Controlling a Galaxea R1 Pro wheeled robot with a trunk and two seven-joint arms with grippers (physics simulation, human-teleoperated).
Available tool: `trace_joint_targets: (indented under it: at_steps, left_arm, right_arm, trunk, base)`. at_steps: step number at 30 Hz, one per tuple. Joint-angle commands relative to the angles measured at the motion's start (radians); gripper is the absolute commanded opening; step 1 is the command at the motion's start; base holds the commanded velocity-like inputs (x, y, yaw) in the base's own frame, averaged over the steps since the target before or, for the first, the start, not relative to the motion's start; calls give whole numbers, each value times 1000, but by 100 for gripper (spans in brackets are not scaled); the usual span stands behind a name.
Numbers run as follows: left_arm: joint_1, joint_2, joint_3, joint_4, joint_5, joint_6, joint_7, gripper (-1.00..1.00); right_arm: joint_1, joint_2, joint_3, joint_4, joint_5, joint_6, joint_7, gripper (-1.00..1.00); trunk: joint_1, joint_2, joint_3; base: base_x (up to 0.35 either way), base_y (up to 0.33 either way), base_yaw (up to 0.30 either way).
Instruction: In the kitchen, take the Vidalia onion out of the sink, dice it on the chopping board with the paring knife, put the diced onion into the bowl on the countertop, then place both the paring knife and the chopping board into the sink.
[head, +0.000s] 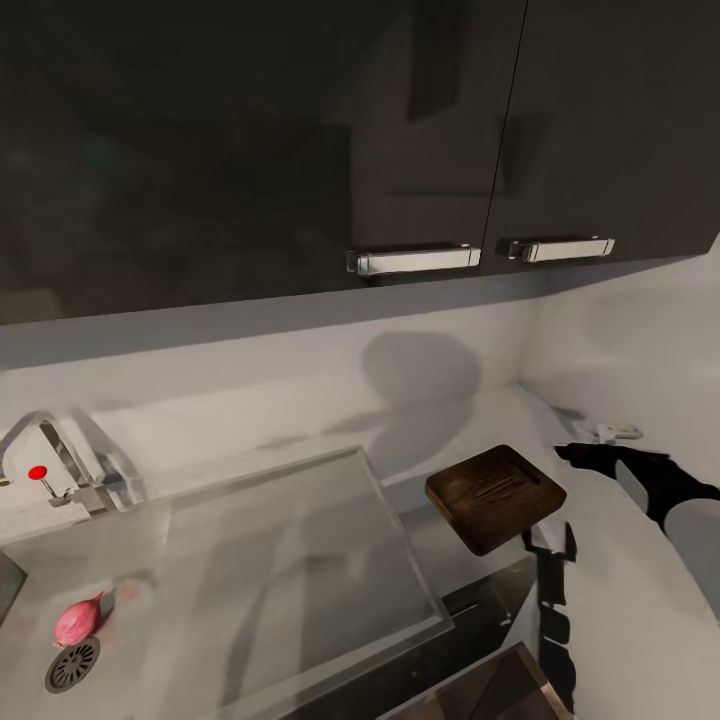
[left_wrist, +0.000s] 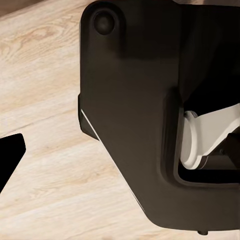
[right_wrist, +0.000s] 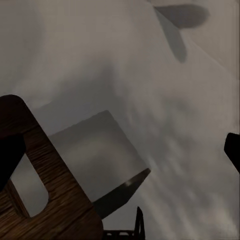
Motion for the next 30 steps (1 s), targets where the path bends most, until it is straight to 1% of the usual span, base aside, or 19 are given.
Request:
trace_joint_targets:
  at_steps: [1,3,7,30]
  left_arm:
    - [0,0,1,-1,1,-1,0,100]
    - [0,0,1,-2,1,-2,0,100]
    - [0,0,0,-1,1,-2,0,100]
    - [0,0,0,-1,1,-3,0,100]
  right_arm:
    - [-1,-6,5,0,-10,6,21,100]
    - [0,-8,5,0,-10,6,35,100]
    - [0,-9,5,0,-10,6,41,100]
    - [-1,-4,8,14,-10,6,46,100]
  trunk:
    - [1,-2,-2]
    - [1,-2,-4]
    - [1,-2,-7]
    - [1,-2,-33]
  base:
    - [0,0,0]
    - [0,0,0]
    - [0,0,0]
    - [0,0,0]
